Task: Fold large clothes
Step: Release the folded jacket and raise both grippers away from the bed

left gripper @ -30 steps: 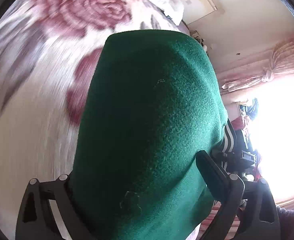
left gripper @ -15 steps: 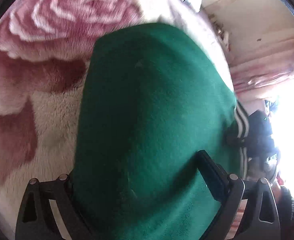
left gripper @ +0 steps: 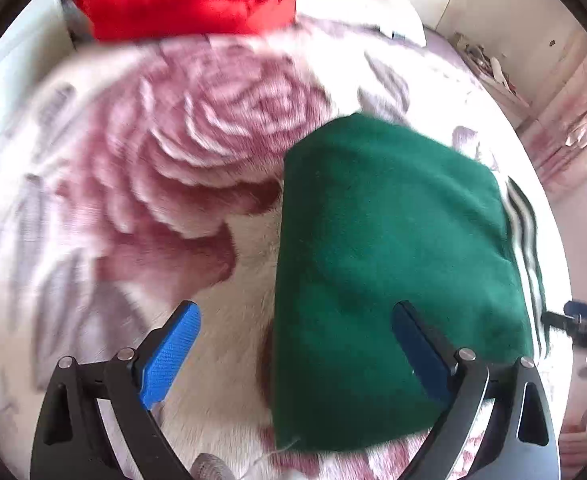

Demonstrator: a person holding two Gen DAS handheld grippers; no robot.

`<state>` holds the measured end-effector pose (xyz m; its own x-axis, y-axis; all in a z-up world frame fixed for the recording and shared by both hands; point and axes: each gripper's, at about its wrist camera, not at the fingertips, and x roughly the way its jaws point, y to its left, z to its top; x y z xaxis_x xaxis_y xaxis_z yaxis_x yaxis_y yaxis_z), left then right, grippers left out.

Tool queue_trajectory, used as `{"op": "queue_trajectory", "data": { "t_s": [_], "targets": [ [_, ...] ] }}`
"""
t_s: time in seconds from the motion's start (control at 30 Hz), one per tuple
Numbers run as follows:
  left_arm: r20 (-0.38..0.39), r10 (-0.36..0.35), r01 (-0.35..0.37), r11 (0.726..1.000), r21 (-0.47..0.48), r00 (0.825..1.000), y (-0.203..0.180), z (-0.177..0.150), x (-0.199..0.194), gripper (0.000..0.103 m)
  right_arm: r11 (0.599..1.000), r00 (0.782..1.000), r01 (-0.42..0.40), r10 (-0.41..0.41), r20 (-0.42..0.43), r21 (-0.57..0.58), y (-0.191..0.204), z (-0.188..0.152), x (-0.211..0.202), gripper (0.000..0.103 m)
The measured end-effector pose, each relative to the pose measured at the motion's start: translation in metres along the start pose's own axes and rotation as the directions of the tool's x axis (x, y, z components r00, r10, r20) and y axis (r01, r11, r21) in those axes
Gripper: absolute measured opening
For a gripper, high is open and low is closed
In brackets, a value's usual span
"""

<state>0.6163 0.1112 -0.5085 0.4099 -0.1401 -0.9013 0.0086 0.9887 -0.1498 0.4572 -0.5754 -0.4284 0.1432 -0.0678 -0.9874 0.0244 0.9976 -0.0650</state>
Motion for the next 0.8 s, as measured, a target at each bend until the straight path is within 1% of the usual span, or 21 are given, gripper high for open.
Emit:
{"op": "queue_trajectory", "data": {
  "t_s": [0.03,0.07,0.1,0.13,0.17,0.2,0.23,0.27,0.3,0.33,0.37,0.4,0.53,0.6,0.67,0.7,0.8],
  "targets": [
    [0.012,0.019,-0.019,1.000,0.008,1.000,-0.010,-0.010,-0.021,0.098,1.000,1.000,0.020,-0.020,0.009,-0.002,0.015,-0.007,-0.009,0.087],
    [0.018,0.040,-0.040,0.999,0.009,0.999,-0.017,-0.014,-0.033,0.098,0.999,0.999,0.048,-0.048,0.022,0.014,0.020,-0.029,-0.023,0.088],
    [0.024,0.045,-0.045,0.999,0.011,0.999,-0.025,-0.020,-0.049,0.098,0.998,0.997,0.067,-0.067,0.035,0.024,0.019,-0.037,-0.032,0.088],
    [0.030,0.046,-0.047,0.999,0.012,0.998,-0.034,-0.025,-0.066,0.098,0.996,0.995,0.087,-0.088,0.055,0.029,0.014,-0.053,-0.046,0.088],
    [0.034,0.055,-0.056,0.998,0.011,0.998,-0.042,-0.025,-0.076,0.098,0.994,0.991,0.108,-0.110,0.071,0.037,0.018,-0.055,-0.060,0.088],
    [0.039,0.054,-0.054,0.998,0.010,0.998,-0.051,-0.029,-0.093,0.098,0.990,0.986,0.130,-0.134,0.094,0.047,0.020,-0.071,-0.076,0.088],
    [0.045,0.053,-0.054,0.998,0.011,0.998,-0.059,-0.033,-0.112,0.098,0.989,0.984,0.136,-0.142,0.106,0.063,0.024,-0.077,-0.093,0.088],
    [0.052,0.062,-0.062,0.998,0.012,0.997,-0.064,-0.029,-0.120,0.098,0.987,0.982,0.141,-0.149,0.116,0.077,0.022,-0.083,-0.110,0.088],
    [0.061,0.066,-0.067,0.998,0.013,0.996,-0.070,-0.027,-0.128,0.098,0.986,0.980,0.142,-0.152,0.126,0.086,0.036,-0.095,-0.146,0.088],
    [0.069,0.067,-0.068,0.997,0.018,0.995,-0.077,-0.036,-0.152,0.098,0.986,0.980,0.135,-0.148,0.136,0.100,0.035,-0.107,-0.171,0.088],
    [0.072,0.068,-0.070,0.997,0.020,0.995,-0.082,-0.036,-0.163,0.098,0.985,0.979,0.129,-0.145,0.146,0.111,0.034,-0.114,-0.203,0.088],
    [0.081,0.062,-0.065,0.998,0.027,0.995,-0.089,-0.043,-0.183,0.098,0.985,0.977,0.128,-0.145,0.154,0.114,0.036,-0.111,-0.232,0.088],
    [0.119,0.061,-0.068,0.996,0.055,0.991,-0.108,-0.065,-0.249,0.098,0.982,0.962,0.129,-0.157,0.223,0.136,0.036,-0.155,-0.335,0.088],
    [0.143,0.064,-0.072,0.996,0.055,0.988,-0.115,-0.077,-0.286,0.098,0.980,0.955,0.132,-0.165,0.247,0.147,0.036,-0.178,-0.375,0.088],
    [0.167,0.067,-0.079,0.995,0.062,0.984,-0.121,-0.086,-0.316,0.098,0.979,0.945,0.130,-0.169,0.281,0.154,0.033,-0.203,-0.423,0.088],
    [0.182,0.081,-0.093,0.994,0.061,0.980,-0.125,-0.091,-0.334,0.098,0.979,0.940,0.132,-0.173,0.294,0.155,0.031,-0.212,-0.442,0.088],
    [0.217,0.085,-0.098,0.994,0.047,0.972,-0.131,-0.104,-0.375,0.098,0.977,0.916,0.143,-0.192,0.351,0.160,0.028,-0.248,-0.508,0.088]
  ]
}}
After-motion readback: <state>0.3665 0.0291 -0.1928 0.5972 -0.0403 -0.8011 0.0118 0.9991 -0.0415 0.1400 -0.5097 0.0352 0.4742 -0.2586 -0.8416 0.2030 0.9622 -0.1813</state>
